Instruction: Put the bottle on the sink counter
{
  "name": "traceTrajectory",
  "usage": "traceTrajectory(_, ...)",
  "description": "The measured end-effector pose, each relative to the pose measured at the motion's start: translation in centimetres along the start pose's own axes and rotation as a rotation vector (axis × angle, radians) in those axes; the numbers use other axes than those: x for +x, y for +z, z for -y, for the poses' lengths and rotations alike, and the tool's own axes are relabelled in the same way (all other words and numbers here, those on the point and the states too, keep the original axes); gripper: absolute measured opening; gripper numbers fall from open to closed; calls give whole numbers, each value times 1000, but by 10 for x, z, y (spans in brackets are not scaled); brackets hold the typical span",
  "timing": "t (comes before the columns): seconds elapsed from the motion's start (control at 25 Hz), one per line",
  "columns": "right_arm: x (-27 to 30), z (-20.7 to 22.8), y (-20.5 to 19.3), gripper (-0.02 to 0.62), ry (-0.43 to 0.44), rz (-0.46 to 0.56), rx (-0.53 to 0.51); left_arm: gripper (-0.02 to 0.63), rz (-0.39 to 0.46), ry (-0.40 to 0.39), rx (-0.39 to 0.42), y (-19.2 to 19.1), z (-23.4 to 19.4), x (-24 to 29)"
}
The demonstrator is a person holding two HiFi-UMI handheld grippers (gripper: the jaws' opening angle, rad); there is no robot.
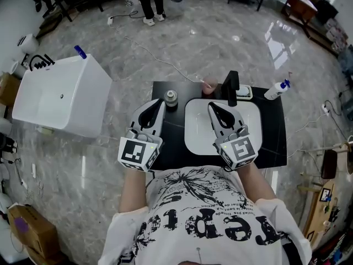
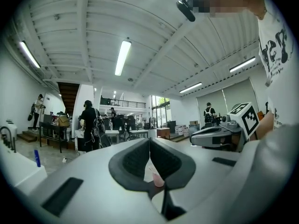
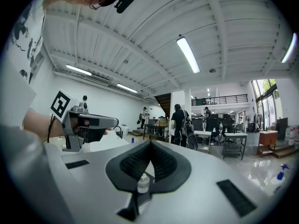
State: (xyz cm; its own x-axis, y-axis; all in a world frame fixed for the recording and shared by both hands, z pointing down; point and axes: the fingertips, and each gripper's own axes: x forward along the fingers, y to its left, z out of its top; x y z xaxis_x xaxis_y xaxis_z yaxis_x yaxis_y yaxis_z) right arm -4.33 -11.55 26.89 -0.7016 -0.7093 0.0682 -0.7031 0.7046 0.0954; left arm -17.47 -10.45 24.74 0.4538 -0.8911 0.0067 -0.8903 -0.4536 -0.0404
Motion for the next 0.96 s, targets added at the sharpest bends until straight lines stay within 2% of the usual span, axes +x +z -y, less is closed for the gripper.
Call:
traceTrajectory(0.16, 3, -4, -1, 12, 21, 10, 1, 15, -25, -57, -7, -8, 6, 3)
traceTrajectory(0.32, 6, -2, -3, 12, 8, 7, 4, 15, -35, -73, -18, -13, 8, 7)
traceTrajectory(0.56, 7, 1, -7, 12, -3, 0, 4, 15, 2, -27, -18, -10, 1, 6)
traceTrajectory(0.96, 11, 0, 1, 12, -19, 27, -33, 15, -15, -51, -29, -12, -1, 9)
